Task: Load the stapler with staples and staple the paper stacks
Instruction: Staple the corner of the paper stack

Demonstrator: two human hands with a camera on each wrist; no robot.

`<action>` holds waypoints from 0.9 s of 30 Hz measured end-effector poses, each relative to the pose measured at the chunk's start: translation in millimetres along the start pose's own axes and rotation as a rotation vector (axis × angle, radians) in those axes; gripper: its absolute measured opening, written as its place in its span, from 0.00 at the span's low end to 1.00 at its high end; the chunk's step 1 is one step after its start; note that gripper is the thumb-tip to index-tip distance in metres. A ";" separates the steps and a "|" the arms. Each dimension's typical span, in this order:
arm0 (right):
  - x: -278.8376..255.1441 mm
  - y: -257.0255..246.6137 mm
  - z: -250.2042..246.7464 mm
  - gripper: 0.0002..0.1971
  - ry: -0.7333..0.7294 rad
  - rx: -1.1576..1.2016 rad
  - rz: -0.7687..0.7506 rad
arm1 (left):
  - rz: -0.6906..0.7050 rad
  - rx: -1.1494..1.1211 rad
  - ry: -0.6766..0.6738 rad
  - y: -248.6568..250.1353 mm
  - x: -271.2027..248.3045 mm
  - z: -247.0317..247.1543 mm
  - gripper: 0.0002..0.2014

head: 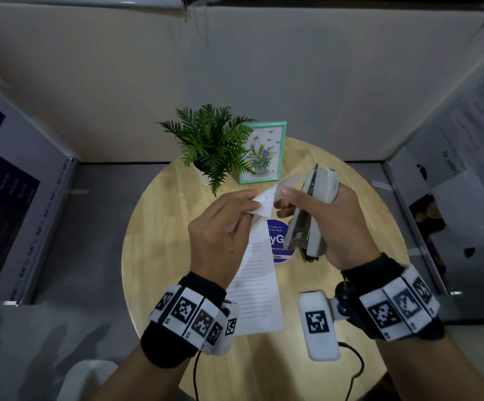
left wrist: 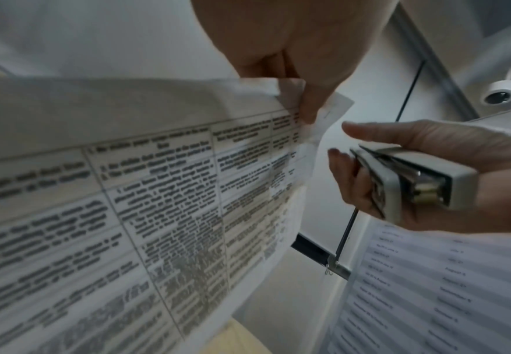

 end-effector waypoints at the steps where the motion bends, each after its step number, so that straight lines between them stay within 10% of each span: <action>1: -0.9 0.5 1.2 0.07 -0.007 0.009 0.007 | 0.019 0.006 0.000 2.1 -0.9 0.7 0.07; 27: -7.2 -1.9 -3.0 0.24 -0.003 -0.137 -0.107 | -0.115 -0.073 0.041 7.5 -14.2 10.0 0.08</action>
Point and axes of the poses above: each hand's wrist, its own x-axis towards the middle knuckle, its own z-axis out of the palm, y = z × x, the point moved 8 cm from there along x, towards the middle knuckle, and after that the axes turned 1 degree about y, right-handed, at the moved point
